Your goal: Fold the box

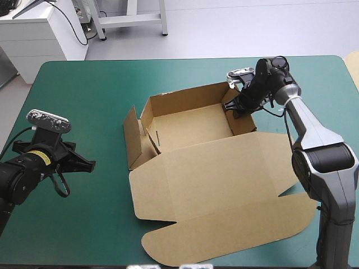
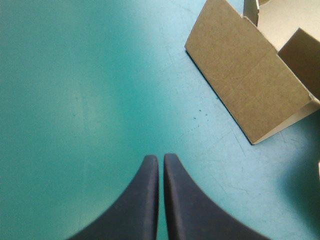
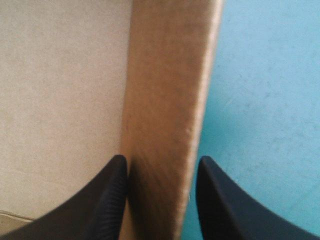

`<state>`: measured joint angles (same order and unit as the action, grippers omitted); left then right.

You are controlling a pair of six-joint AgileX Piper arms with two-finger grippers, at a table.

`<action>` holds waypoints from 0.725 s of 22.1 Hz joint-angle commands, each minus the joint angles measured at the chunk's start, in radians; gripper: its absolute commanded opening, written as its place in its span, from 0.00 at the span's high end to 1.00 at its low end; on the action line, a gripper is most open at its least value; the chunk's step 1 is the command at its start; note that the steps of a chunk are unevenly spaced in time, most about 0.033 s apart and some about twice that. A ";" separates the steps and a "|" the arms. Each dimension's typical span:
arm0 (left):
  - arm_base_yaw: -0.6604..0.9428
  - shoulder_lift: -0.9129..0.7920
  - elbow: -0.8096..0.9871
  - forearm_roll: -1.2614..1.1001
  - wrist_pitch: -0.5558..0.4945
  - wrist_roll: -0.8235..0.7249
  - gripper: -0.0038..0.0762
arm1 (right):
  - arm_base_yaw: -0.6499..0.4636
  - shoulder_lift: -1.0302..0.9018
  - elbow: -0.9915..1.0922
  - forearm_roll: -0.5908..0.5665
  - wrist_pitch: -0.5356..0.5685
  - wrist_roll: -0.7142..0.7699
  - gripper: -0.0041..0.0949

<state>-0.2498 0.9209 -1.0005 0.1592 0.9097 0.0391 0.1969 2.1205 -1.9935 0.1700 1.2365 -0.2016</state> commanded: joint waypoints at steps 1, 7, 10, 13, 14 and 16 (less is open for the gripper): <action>0.001 -0.010 -0.024 0.003 -0.055 -0.011 0.94 | -0.003 -0.058 -0.031 0.007 0.008 -0.010 0.82; 0.001 -0.010 -0.024 0.003 -0.061 -0.011 0.94 | -0.003 -0.060 -0.031 0.001 0.008 0.008 0.98; 0.001 -0.010 -0.024 0.003 -0.061 -0.011 0.94 | -0.003 -0.076 -0.031 0.001 0.008 0.008 0.98; 0.001 -0.010 -0.024 0.003 -0.059 -0.011 0.94 | -0.003 -0.127 -0.037 0.001 0.008 0.006 0.98; 0.001 -0.010 -0.024 0.005 -0.059 -0.011 0.94 | -0.004 -0.140 -0.037 0.001 0.008 0.003 0.98; 0.001 -0.009 -0.024 0.022 -0.069 -0.066 0.94 | -0.025 -0.209 -0.033 0.041 0.008 -0.024 0.98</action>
<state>-0.2498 0.9209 -1.0005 0.1602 0.9079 0.0229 0.1915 2.0343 -1.9935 0.1546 1.2350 -0.2043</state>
